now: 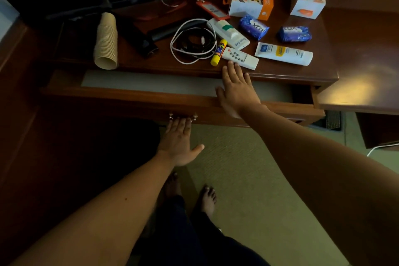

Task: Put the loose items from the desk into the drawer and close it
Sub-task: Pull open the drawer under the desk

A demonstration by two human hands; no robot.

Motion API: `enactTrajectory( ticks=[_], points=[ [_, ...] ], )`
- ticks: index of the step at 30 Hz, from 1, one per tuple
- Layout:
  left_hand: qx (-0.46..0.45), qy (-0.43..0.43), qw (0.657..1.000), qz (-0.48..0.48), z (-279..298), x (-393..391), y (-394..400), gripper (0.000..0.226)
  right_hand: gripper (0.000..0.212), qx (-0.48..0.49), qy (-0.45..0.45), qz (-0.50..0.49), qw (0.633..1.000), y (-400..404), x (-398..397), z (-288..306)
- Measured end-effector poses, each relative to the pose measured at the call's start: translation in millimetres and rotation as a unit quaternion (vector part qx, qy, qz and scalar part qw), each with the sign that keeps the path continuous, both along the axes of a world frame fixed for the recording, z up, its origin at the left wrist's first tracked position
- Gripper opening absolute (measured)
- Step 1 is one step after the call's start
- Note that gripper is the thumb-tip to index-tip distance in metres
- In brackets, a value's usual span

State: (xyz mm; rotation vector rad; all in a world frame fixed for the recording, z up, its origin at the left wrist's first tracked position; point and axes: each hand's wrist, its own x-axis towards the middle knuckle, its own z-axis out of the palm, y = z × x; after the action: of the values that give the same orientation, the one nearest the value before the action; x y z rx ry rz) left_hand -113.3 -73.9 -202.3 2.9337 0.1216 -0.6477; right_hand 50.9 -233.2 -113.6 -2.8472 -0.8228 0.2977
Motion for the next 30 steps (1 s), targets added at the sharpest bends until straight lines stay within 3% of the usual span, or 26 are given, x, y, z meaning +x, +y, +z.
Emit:
enactTrajectory(
  ticks=[30],
  points=[
    [-0.016, 0.007, 1.000, 0.002, 1, -105, -30, 0.104, 0.074, -0.040, 0.019, -0.014, 0.999, 4, -4, 4]
  ],
)
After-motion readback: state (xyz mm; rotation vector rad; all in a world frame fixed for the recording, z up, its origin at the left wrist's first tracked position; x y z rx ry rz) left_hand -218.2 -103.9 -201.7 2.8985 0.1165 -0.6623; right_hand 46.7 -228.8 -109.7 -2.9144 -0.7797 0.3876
